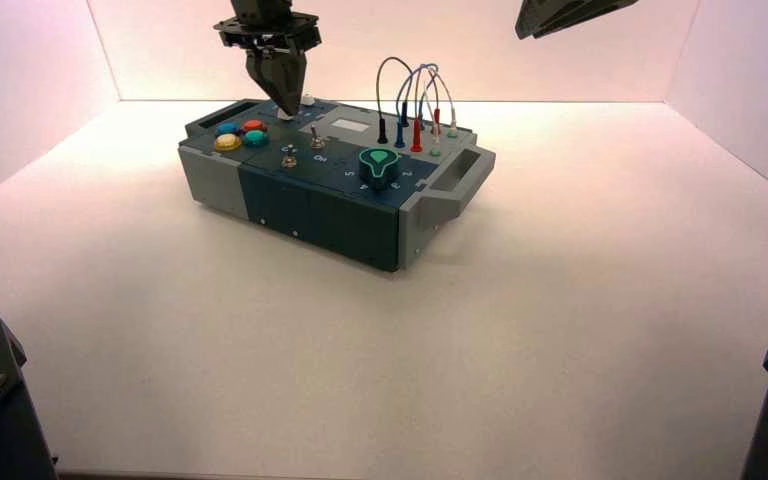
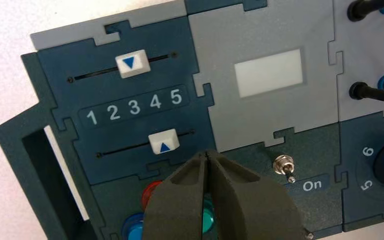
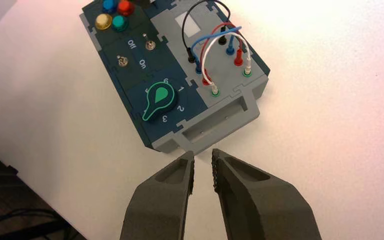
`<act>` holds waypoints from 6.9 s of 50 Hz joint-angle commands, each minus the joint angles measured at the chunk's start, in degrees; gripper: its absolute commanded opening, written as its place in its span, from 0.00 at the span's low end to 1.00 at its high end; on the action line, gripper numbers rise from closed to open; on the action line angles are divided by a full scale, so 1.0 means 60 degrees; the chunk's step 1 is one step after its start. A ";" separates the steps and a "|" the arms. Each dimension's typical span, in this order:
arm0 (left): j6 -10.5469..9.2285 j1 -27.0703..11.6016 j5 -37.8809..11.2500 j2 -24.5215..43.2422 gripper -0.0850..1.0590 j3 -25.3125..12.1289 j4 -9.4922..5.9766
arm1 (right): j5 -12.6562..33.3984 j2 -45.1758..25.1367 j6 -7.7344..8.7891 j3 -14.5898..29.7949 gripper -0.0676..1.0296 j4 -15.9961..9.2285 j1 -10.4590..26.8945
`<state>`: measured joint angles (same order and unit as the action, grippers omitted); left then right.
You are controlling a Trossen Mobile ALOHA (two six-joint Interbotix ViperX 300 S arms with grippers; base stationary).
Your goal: Move the bottom slider to position 2.
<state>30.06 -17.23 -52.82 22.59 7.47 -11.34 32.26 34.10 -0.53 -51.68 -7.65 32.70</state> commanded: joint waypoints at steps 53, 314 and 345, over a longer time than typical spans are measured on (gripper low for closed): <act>0.0015 0.0190 -0.0146 0.0425 0.05 -0.0908 -0.0088 | -0.0220 -0.0835 -0.0029 0.0747 0.26 -0.0015 0.0396; -0.0088 0.0615 -0.0967 -0.1113 0.05 -0.0688 0.0190 | -0.0234 -0.1113 0.0000 0.0879 0.26 0.0894 0.0249; 0.0015 0.0674 -0.0908 -0.1274 0.05 -0.0381 0.0190 | 0.0029 -0.1099 -0.0029 0.0762 0.26 0.0864 0.0264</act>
<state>29.97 -13.71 -58.54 17.23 5.71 -10.28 32.70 27.16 -0.62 -47.99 -2.37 34.37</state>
